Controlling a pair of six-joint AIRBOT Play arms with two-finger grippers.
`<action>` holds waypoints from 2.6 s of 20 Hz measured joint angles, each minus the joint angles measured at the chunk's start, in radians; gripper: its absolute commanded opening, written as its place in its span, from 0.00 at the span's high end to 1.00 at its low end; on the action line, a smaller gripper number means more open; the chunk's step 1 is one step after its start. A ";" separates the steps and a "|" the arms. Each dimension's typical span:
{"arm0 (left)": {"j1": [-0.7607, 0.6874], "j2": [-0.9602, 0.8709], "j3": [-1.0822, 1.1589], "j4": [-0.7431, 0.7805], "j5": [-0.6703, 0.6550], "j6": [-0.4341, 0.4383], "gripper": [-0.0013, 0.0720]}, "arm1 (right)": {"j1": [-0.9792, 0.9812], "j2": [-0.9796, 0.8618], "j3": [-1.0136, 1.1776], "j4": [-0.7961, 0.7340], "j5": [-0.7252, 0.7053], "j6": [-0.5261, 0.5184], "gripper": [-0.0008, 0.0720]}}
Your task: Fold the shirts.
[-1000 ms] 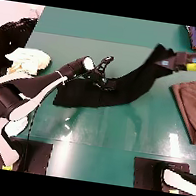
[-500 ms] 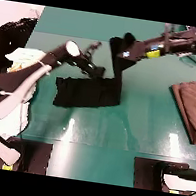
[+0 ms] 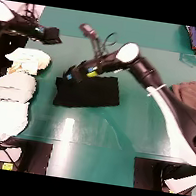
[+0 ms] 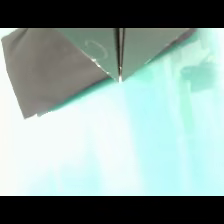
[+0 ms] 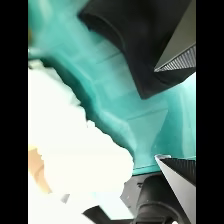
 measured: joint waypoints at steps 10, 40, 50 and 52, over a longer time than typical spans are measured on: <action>0.052 0.045 -0.002 0.010 -0.084 0.002 0.95 | -0.263 0.006 -0.116 -0.255 0.257 0.106 0.21; -0.166 0.047 -0.006 -0.001 -0.177 0.035 0.95 | -0.610 0.074 -0.318 -0.051 0.083 0.150 0.97; -0.358 0.047 -0.006 -0.002 -0.039 0.045 0.95 | -1.288 0.382 -0.418 -0.183 0.061 0.174 0.97; -0.371 0.047 -0.006 -0.005 -0.020 0.045 0.95 | -1.364 0.393 -0.423 -0.184 0.048 0.174 0.97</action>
